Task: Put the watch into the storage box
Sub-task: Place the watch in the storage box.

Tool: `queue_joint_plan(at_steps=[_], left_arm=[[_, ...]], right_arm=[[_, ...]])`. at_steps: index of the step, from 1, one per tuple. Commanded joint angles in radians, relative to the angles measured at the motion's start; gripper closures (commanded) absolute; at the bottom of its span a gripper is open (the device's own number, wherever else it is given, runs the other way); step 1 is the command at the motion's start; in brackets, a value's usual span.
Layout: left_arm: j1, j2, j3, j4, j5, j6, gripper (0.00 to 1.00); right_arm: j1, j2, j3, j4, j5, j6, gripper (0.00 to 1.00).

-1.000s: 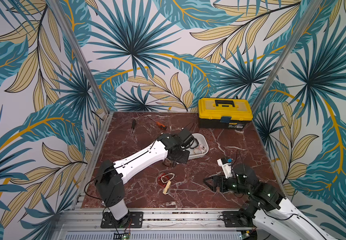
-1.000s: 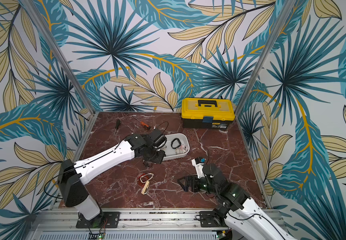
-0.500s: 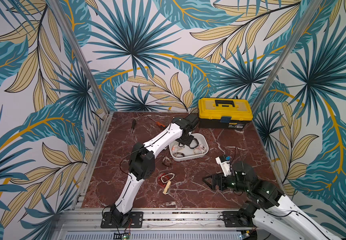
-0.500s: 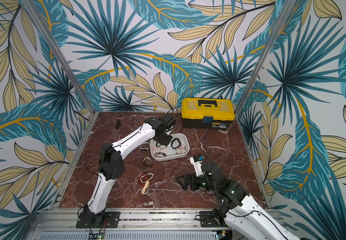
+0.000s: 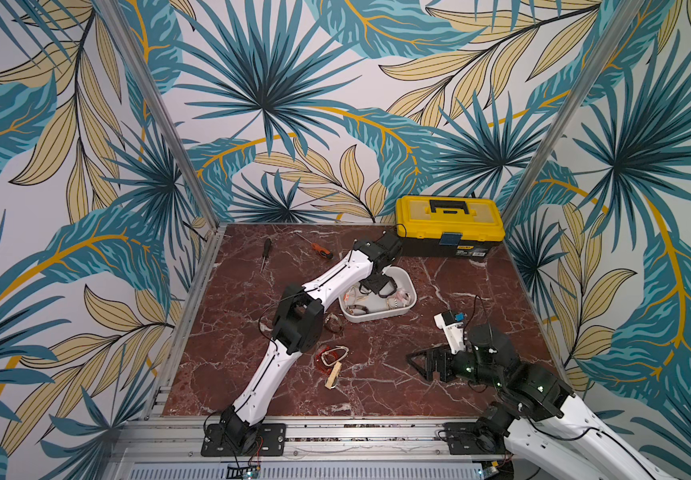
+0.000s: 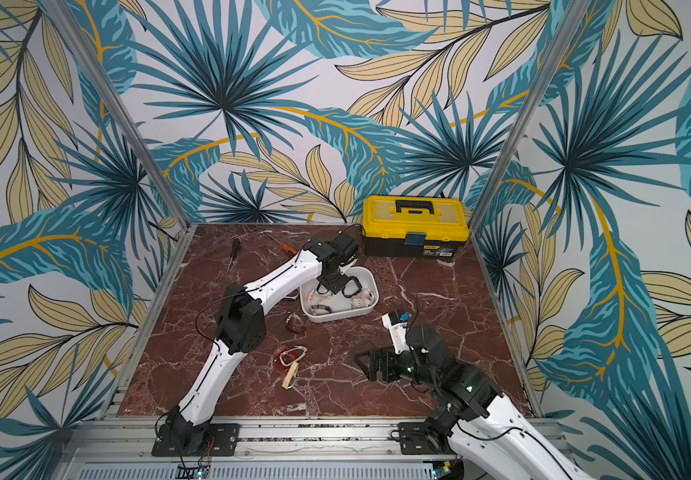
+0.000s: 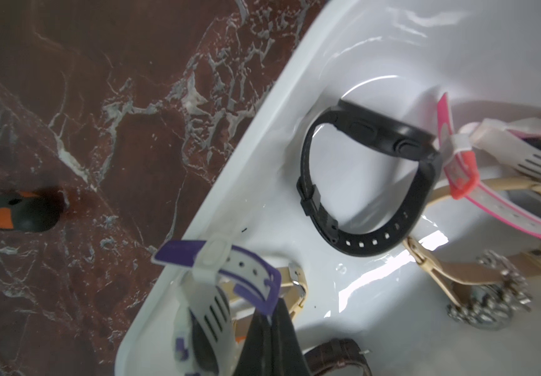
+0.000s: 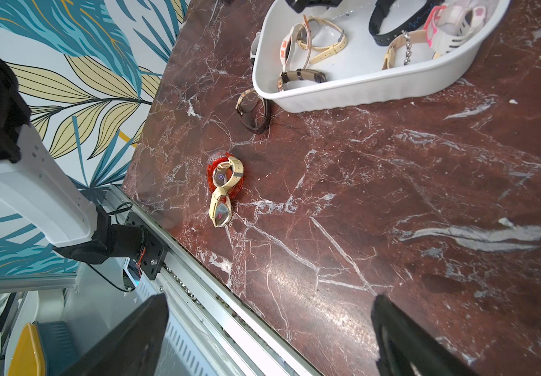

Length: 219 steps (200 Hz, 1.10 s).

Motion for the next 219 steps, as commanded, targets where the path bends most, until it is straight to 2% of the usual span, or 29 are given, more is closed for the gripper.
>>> queue_joint_plan(at_steps=[1,66,82,96,126,170,219], left_arm=[[-0.005,0.023,0.066,0.062,-0.012,0.066,0.94],[-0.011,0.087,0.076,0.144,-0.046,0.105,0.94],[-0.013,0.092,0.077,0.161,-0.039,0.115,0.91],[-0.011,0.102,0.086,0.154,-0.033,0.114,0.86],[-0.011,0.102,0.091,0.134,-0.02,0.101,0.6],[-0.017,0.021,0.077,0.131,0.004,0.065,0.54],[-0.034,-0.094,-0.039,0.177,0.002,0.04,0.46]], right_arm=[[0.004,-0.007,-0.02,-0.009,0.016,-0.003,0.0],[0.005,-0.023,-0.025,-0.029,0.032,0.002,0.0],[0.004,-0.026,-0.026,-0.032,0.031,0.007,0.0],[0.004,-0.028,-0.026,-0.036,0.032,0.008,0.01],[0.004,-0.032,-0.027,-0.033,0.035,0.012,0.0],[0.004,-0.033,-0.022,-0.025,0.03,0.025,0.0],[0.005,-0.053,-0.025,-0.022,0.026,0.041,0.0]])
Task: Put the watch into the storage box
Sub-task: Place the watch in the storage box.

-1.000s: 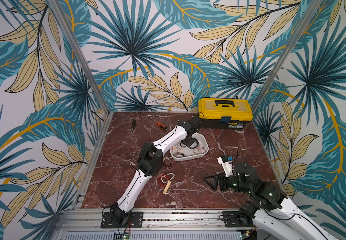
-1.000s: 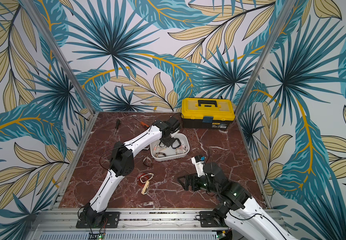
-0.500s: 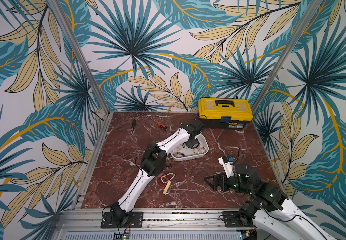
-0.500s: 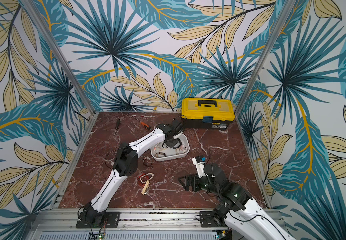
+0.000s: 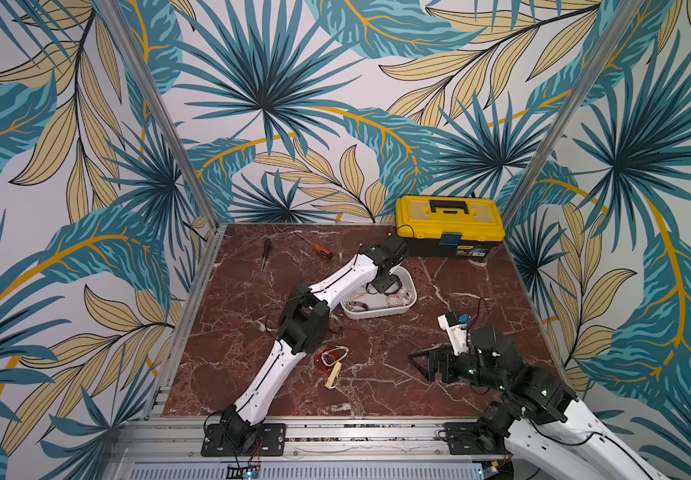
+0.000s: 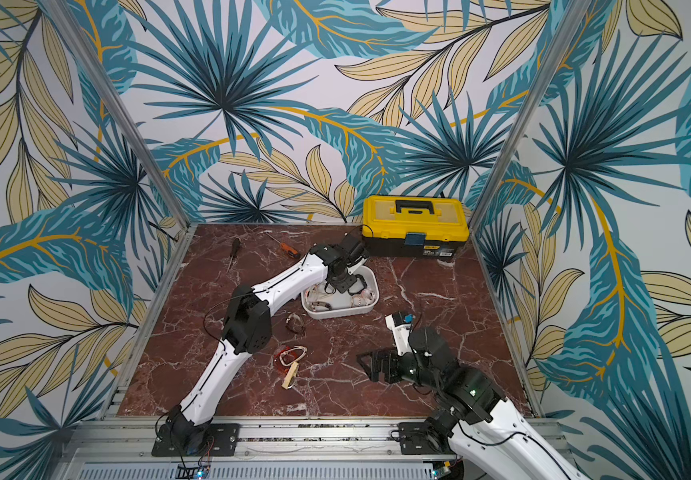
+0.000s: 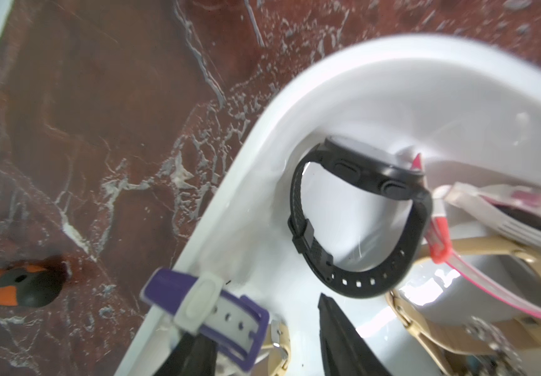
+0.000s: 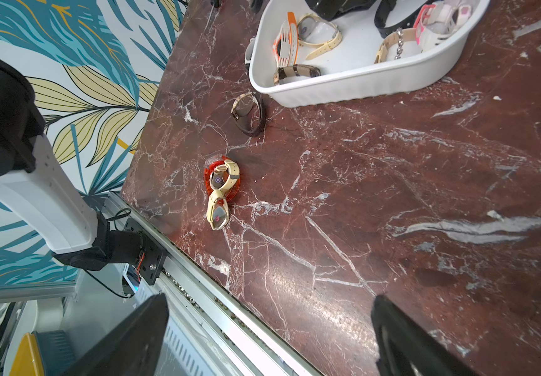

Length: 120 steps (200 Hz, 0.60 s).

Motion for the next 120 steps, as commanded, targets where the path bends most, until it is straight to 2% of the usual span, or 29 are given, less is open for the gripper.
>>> queue_joint_plan(at_steps=[1,23,51,87,120], left_arm=[[-0.011,-0.114,-0.052,0.046,0.009,-0.026,0.45],[-0.014,-0.131,-0.098,0.081,0.016,-0.032,0.42],[-0.014,-0.121,-0.069,0.046,0.004,-0.057,0.41],[-0.011,-0.182,-0.111,0.064,-0.006,-0.081,0.4],[0.021,-0.227,-0.199,0.139,0.09,-0.14,0.39]], right_arm=[[0.004,-0.012,-0.015,-0.007,0.004,0.015,0.0],[0.004,-0.012,-0.019,-0.006,0.001,0.018,0.0],[0.004,-0.012,-0.018,-0.01,-0.001,0.024,0.0],[0.004,-0.017,-0.022,-0.01,0.008,0.028,0.0],[0.003,-0.017,-0.027,-0.008,0.013,0.031,0.0]])
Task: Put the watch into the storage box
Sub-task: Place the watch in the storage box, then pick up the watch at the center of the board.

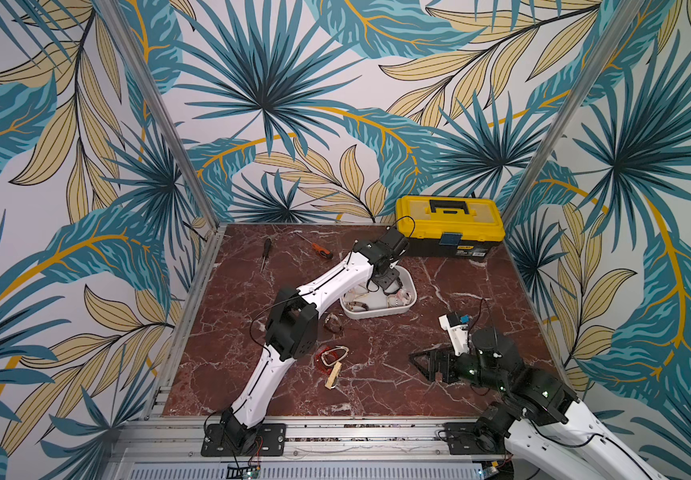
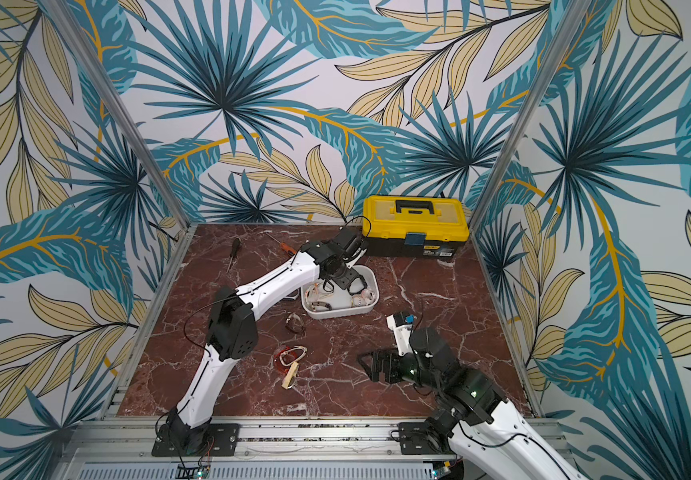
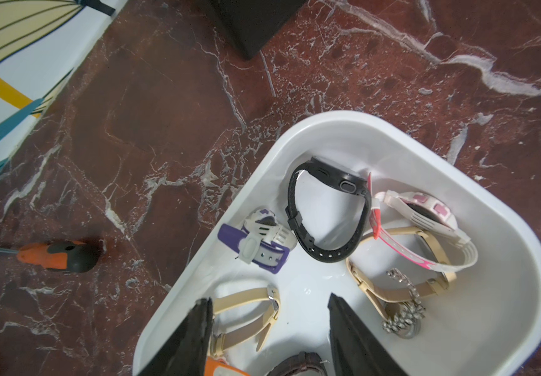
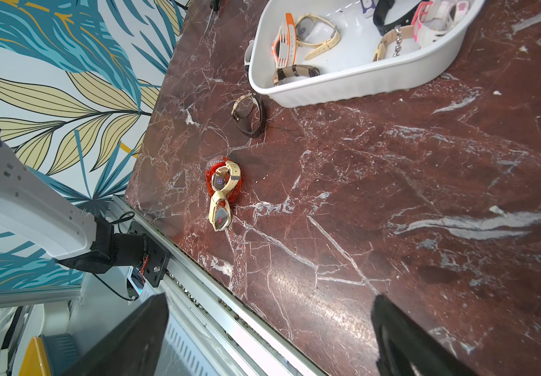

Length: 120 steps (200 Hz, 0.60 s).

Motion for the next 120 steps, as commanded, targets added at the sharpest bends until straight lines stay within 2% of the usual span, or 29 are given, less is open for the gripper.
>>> queue_joint_plan(at_steps=[1,49,76,120], left_arm=[[0.027,-0.069,-0.056,0.067,0.076,-0.058,0.39],[0.049,-0.018,0.032,0.037,0.215,-0.176,0.39],[0.049,0.024,0.06,0.066,0.255,-0.222,0.52],[0.052,0.134,0.162,0.075,0.289,-0.253,0.54]], right_arm=[[0.003,-0.009,-0.023,-0.009,0.012,0.01,0.0],[0.004,-0.011,-0.032,-0.009,0.016,0.005,0.0],[0.004,-0.011,-0.035,-0.013,0.017,0.0,0.0],[0.004,-0.026,-0.039,-0.035,0.024,-0.003,0.0]])
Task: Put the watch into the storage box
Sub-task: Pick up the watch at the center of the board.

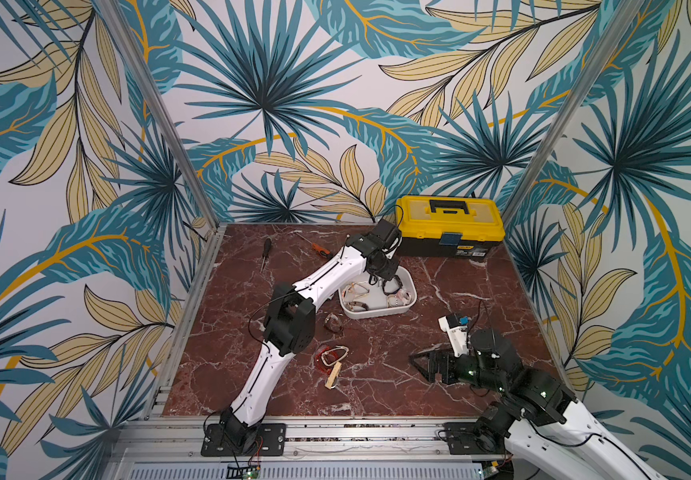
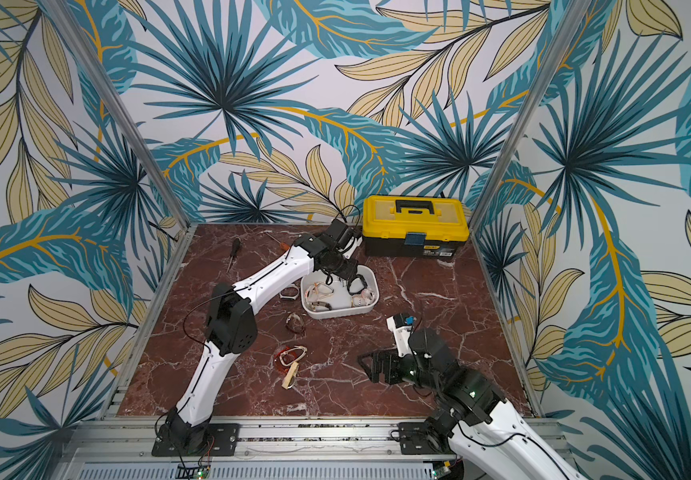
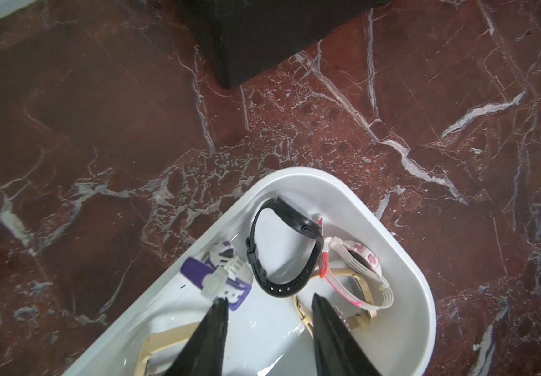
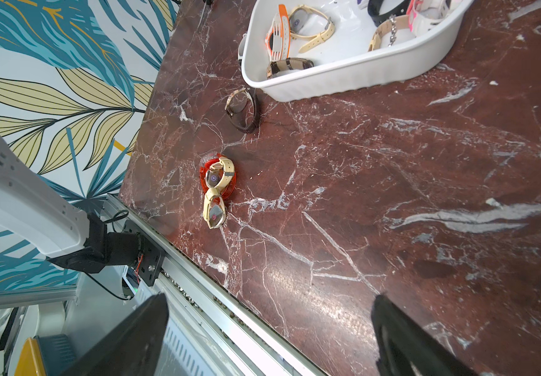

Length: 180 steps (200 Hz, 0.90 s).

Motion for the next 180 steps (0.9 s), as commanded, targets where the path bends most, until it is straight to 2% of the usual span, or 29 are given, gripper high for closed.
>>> queue_joint_plan(at_steps=[1,30,59,126,149,180], left_arm=[[-0.001,0.074,0.08,0.017,0.043,-0.033,0.54],[0.012,0.126,0.117,0.003,0.048,-0.035,0.58],[0.033,0.123,0.074,-0.01,0.011,-0.035,0.6],[0.063,-0.075,-0.236,0.151,-0.076,-0.049,0.62],[0.065,-0.108,-0.252,0.146,-0.053,-0.052,0.62],[0.052,-0.225,-0.353,0.26,-0.012,-0.069,0.57]], right_arm=[[0.004,-0.02,-0.021,-0.029,0.02,-0.004,0.0],[0.004,-0.035,-0.029,-0.031,0.023,0.0,0.0],[0.003,-0.033,-0.029,-0.03,0.022,-0.002,0.0],[0.003,0.005,-0.035,0.006,0.006,-0.002,0.0],[0.004,0.007,-0.032,0.008,0.009,0.001,0.0],[0.003,0.009,-0.031,0.015,0.012,0.005,0.0]])
